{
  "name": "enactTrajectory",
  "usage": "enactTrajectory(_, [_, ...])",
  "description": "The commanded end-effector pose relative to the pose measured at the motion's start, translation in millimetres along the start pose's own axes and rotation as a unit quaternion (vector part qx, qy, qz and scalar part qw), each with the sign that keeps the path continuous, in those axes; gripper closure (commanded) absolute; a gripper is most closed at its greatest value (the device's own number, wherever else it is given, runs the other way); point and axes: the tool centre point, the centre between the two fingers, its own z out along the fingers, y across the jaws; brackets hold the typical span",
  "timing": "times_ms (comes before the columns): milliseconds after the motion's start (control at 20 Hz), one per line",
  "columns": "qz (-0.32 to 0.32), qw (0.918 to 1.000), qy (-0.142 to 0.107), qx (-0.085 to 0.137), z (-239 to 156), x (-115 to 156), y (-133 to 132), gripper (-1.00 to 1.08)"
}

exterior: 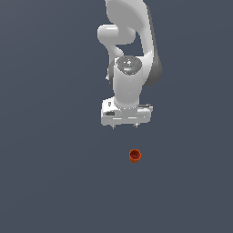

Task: Pick up the object and move it to a goal position.

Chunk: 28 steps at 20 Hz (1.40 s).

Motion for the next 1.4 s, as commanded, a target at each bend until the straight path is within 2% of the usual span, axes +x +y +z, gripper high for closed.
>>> enactTrajectory(0, [-0.003, 1.0, 0.0, 0.0, 1, 2, 0, -0.92])
enactTrajectory(600, [-0.07, 0.9975, -0.004, -0.003, 25, 38, -16, -0.92])
enactTrajectory(1000, [-0.14, 0.9902, -0.008, -0.005, 55, 72, -32, -0.92])
enactTrajectory(1350, [-0.176, 0.9844, -0.009, -0.006, 73, 88, -41, -0.92])
